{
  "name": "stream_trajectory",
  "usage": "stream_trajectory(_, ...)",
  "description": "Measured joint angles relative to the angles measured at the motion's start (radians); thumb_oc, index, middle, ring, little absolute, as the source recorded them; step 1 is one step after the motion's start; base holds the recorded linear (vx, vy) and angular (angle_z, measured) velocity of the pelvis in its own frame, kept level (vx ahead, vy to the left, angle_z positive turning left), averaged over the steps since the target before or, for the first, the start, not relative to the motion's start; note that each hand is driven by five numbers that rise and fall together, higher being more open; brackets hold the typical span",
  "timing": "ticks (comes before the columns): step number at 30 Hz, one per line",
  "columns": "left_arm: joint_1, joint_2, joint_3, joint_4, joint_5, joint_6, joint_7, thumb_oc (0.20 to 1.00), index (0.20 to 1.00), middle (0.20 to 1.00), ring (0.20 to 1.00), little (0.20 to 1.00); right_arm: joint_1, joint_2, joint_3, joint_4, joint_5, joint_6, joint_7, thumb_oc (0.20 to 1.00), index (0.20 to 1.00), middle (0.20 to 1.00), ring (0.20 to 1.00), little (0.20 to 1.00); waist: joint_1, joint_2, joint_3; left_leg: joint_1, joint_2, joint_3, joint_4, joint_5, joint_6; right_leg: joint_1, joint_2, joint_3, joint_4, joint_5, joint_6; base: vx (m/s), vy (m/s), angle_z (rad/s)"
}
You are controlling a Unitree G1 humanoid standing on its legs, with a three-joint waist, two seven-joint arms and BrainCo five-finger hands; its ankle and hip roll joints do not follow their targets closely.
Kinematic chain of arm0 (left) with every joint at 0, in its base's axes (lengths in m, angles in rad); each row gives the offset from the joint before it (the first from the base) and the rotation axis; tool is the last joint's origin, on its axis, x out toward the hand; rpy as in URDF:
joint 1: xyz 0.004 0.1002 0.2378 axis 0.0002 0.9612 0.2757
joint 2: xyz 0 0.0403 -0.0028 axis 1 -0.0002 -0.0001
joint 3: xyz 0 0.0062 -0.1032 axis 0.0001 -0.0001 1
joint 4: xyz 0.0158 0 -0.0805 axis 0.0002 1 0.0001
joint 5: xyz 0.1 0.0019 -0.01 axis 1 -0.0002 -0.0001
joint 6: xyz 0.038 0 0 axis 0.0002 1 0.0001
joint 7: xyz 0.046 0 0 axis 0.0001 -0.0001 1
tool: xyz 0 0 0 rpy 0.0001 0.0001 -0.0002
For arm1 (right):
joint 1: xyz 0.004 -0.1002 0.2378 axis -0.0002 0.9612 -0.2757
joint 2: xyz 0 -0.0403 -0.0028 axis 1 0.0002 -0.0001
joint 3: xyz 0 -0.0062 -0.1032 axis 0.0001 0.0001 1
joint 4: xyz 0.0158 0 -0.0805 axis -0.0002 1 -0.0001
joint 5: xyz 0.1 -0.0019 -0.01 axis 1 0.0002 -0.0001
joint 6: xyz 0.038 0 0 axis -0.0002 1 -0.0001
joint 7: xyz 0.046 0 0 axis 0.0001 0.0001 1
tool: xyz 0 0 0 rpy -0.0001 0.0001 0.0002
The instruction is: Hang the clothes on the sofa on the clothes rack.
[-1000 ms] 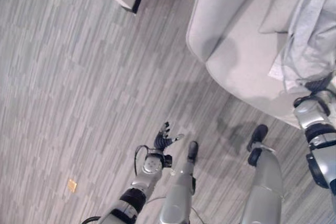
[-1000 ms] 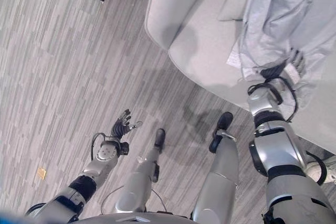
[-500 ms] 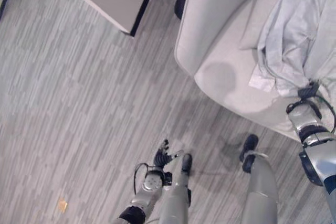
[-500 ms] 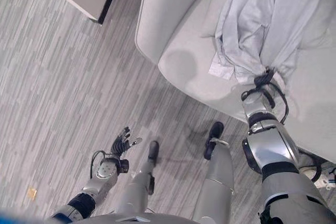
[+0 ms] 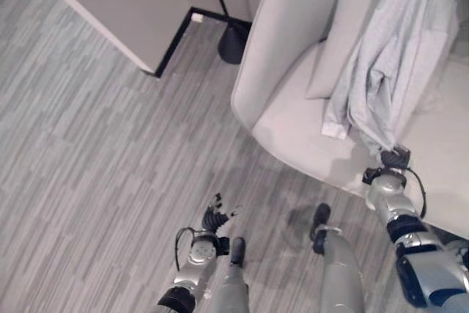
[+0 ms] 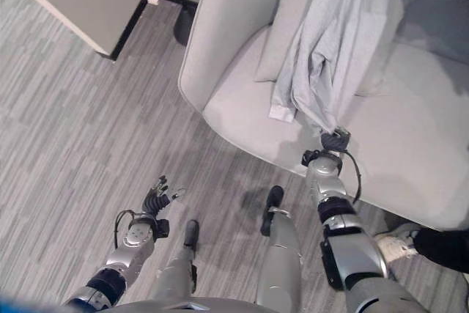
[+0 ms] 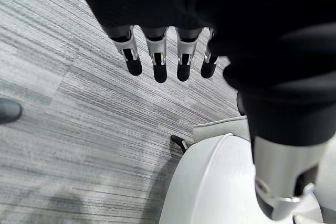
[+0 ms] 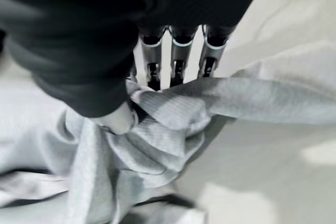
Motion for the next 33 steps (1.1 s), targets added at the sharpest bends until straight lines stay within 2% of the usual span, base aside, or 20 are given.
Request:
stream_trajectory(2,0.004,0.003,0.013,0.016,0.002,0.013,-0.001,1.0,1.0,1.0,1.0,1.0,0.029,0.025,0.007,-0.037,0.029,-0.03,0.001,0.2,0.2,0.2,0.2,0.2,-0.018,-0.007,0.002,0.039,-0.002,0.0,-0.012,-0.004,0.007,0.038,-0.001,0.001,-0.011,-0.003,0.009,0.02,0.066,0.0)
stream_trajectory(4,0.011,-0.004,0.027,0.019,0.002,0.027,-0.002,1.0,1.0,1.0,1.0,1.0,0.08,0.048,-0.008,-0.144,0.085,-0.033,0.012,0.2,0.2,0.2,0.2,0.2,-0.021,-0.008,0.002,0.062,-0.003,0.003,-0.013,-0.006,0.011,0.066,-0.002,-0.004,-0.017,0.0,0.01,0.04,0.06,-0.01)
stream_trajectory(6,0.03,-0.005,0.028,0.017,0.002,0.035,-0.012,1.0,1.0,1.0,1.0,1.0,0.169,0.085,-0.006,-0.261,0.135,-0.069,0.052,0.2,0.2,0.2,0.2,0.2,-0.024,-0.011,0.001,0.13,-0.004,0.012,-0.014,-0.02,0.022,0.132,0.001,-0.001,-0.029,-0.002,0.014,0.03,0.05,-0.11)
stream_trajectory(10,0.05,-0.011,0.055,0.017,0.004,0.049,-0.037,1.0,1.0,1.0,1.0,1.0,0.243,0.09,-0.02,-0.392,0.222,-0.086,0.099,0.2,0.2,0.2,0.2,0.2,-0.026,-0.017,-0.005,0.199,-0.005,0.024,-0.014,-0.034,0.037,0.22,0.009,-0.004,-0.074,0.009,0.036,0.04,0.063,-0.05)
stream_trajectory(11,0.06,-0.011,0.058,0.018,0.005,0.057,-0.043,1.0,1.0,1.0,1.0,1.0,0.255,0.09,-0.02,-0.424,0.232,-0.092,0.113,0.2,0.2,0.2,0.2,0.2,-0.028,-0.021,-0.013,0.216,-0.005,0.026,-0.014,-0.039,0.043,0.238,0.01,-0.003,-0.08,0.011,0.039,0.04,0.036,-0.08)
stream_trajectory(13,0.101,-0.01,0.057,0.021,0.035,0.057,-0.055,1.0,1.0,1.0,1.0,1.0,0.265,0.085,-0.024,-0.437,0.25,-0.116,0.144,0.2,0.2,0.2,0.2,0.2,-0.048,-0.038,-0.072,0.224,-0.009,0.024,-0.014,-0.043,0.047,0.262,0.01,-0.008,-0.108,0.018,0.052,0.05,0.059,0.02)
stream_trajectory(16,0.114,-0.018,0.059,0.057,0.036,0.06,-0.066,1.0,1.0,1.0,1.0,1.0,0.271,0.077,-0.046,-0.462,0.249,-0.119,0.167,0.2,0.2,0.2,0.2,0.2,-0.047,-0.051,-0.106,0.255,-0.012,0.027,-0.014,-0.045,0.05,0.3,0.009,-0.009,-0.128,0.028,0.058,0.02,0.026,0.02)
stream_trajectory(17,0.122,-0.018,0.063,0.058,0.036,0.06,-0.073,1.0,1.0,1.0,1.0,1.0,0.274,0.074,-0.046,-0.459,0.246,-0.119,0.171,1.0,1.0,1.0,1.0,1.0,-0.047,-0.052,-0.116,0.258,-0.013,0.026,-0.014,-0.045,0.051,0.309,0.01,-0.01,-0.137,0.032,0.062,0.0,0.0,0.0)
stream_trajectory(22,0.138,-0.023,0.077,0.089,0.034,0.067,-0.081,1.0,1.0,1.0,1.0,1.0,0.294,0.061,-0.028,-0.367,0.218,-0.097,0.181,1.0,1.0,1.0,1.0,1.0,-0.046,-0.049,-0.136,0.298,-0.016,0.032,-0.014,-0.049,0.058,0.367,0.02,-0.01,-0.189,0.06,0.069,-0.01,0.019,-0.04)
stream_trajectory(28,0.163,-0.022,0.085,0.096,0.034,0.075,-0.082,1.0,1.0,1.0,1.0,1.0,0.471,0.069,0.011,-0.335,0.199,-0.042,0.233,1.0,1.0,1.0,1.0,1.0,-0.05,-0.057,-0.175,0.338,-0.015,0.057,-0.015,-0.056,0.063,0.404,0.038,0.009,-0.237,0.076,0.079,0.01,0.016,-0.16)
stream_trajectory(33,0.193,-0.026,0.115,0.118,0.031,0.08,-0.084,1.0,1.0,1.0,1.0,1.0,0.549,0.073,0.007,-0.336,0.168,-0.01,0.246,1.0,1.0,1.0,1.0,1.0,-0.078,-0.066,-0.21,0.362,-0.009,0.068,-0.016,-0.062,0.066,0.423,0.049,0.014,-0.251,0.075,0.077,0.01,0.005,-0.07)
